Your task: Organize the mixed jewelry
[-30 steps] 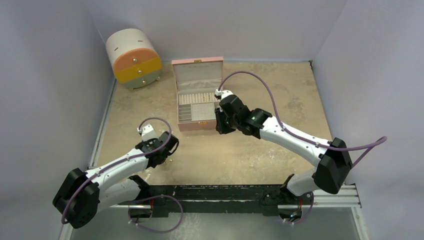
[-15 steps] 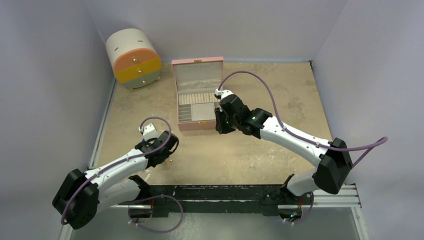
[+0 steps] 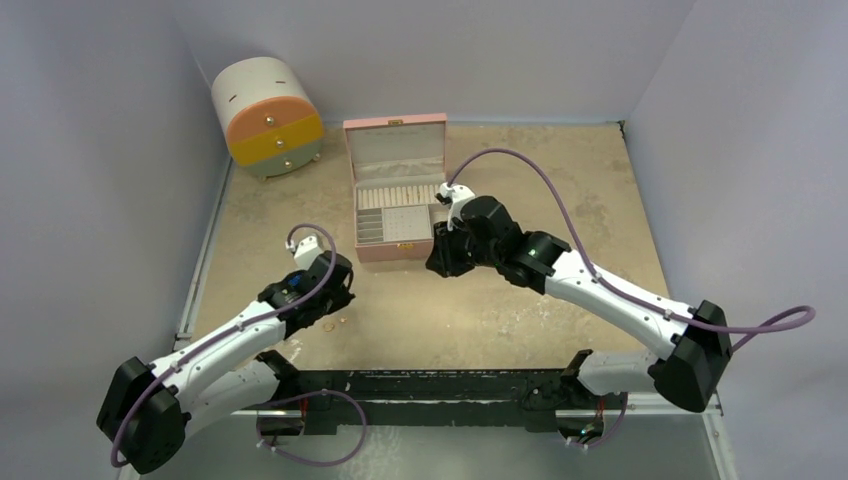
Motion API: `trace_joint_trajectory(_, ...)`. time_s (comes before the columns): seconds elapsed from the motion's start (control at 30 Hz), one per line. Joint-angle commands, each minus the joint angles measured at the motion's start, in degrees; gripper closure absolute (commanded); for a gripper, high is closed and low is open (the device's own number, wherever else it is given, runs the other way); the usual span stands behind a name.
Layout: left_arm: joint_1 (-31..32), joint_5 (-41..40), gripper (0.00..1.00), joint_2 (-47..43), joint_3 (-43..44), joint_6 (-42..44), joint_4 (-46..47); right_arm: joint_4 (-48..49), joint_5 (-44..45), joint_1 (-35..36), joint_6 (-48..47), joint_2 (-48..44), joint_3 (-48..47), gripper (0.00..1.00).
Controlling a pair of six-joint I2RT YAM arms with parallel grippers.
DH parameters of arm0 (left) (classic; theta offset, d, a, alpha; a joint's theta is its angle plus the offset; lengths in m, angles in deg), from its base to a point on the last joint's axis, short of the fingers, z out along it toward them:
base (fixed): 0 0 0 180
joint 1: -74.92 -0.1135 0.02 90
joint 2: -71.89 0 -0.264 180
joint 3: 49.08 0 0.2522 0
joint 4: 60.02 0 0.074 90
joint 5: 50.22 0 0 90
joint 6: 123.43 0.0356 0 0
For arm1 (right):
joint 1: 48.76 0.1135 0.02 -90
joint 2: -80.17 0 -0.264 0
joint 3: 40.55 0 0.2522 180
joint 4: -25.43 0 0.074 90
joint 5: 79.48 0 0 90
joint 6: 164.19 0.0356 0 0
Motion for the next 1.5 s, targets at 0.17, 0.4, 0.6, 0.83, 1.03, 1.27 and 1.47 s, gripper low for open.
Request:
trace_joint_trajectory(0.17,-0.4,13.8,1.00,-3.8,6.8,13.8,8.8,8.2,-16.5,0.2,-1.5,-4.9,4.4,0.71)
trace_joint_trajectory(0.4,-0.4,26.3,1.00,-4.5,11.3,17.8,13.9,13.7,-20.5,-0.4,1.0,-8.3,7.9,0.66)
trace_joint_trajectory(0.6,-0.4,28.9,1.00,-4.1,16.5,21.0,11.4,17.9,-20.6,-0.7,2.8,-10.7,10.3,0.63)
trace_joint_trajectory(0.83,-0.4,22.1,1.00,-5.7,18.9,21.0,6.7,15.3,-15.6,-0.6,-0.4,-6.2,8.7,0.61)
trace_joint_trajectory(1.03,-0.4,14.2,0.77,-8.9,24.1,22.4,0.6,15.2,-12.8,-0.4,-1.8,0.8,6.4,0.61)
trace_joint_trajectory(1.27,-0.4,4.7,0.51,-13.4,30.8,26.9,-7.1,10.3,-8.2,2.4,-5.7,12.7,-2.2,0.63)
trace_joint_trajectory(1.47,-0.4,0.4,0.42,-17.3,33.4,29.6,-9.5,6.9,-5.6,4.2,-9.0,22.1,-9.1,0.63)
